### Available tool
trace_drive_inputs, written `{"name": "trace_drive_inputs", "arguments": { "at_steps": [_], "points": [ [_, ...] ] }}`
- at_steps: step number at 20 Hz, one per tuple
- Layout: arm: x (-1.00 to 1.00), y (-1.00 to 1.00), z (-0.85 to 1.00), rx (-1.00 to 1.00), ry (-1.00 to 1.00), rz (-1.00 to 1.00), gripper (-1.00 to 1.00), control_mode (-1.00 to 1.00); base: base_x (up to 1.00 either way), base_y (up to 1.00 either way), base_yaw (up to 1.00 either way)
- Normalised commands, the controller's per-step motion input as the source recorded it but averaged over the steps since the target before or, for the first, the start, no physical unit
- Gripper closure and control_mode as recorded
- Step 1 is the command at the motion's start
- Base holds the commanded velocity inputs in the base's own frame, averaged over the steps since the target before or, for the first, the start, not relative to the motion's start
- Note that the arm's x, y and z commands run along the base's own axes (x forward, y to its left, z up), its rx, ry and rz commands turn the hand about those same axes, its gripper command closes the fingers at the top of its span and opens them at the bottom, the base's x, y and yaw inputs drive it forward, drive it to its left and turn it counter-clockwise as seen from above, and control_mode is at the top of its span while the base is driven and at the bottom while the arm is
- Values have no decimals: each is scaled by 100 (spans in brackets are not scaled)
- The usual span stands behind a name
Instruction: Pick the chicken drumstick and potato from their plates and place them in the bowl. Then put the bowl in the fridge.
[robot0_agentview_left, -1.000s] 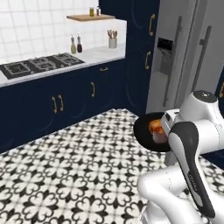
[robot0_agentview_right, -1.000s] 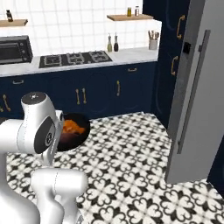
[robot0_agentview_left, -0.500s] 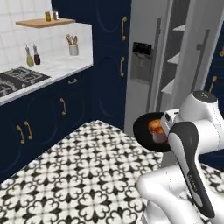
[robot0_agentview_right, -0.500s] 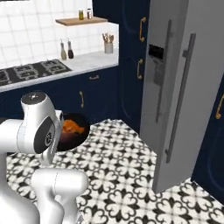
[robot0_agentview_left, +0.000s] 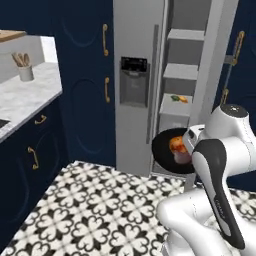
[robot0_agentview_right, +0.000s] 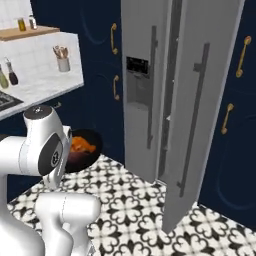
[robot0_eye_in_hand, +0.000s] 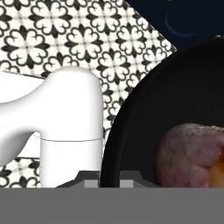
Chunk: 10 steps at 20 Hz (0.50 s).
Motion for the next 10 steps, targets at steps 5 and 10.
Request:
{"name": "trace_drive_inputs", "arguments": {
  "at_steps": [5,10],
  "points": [
    [0,0,0,0,0,0,100,100,100,47,-59],
    [0,0,0,0,0,0,100,100,84,60,-40]
  ]
}}
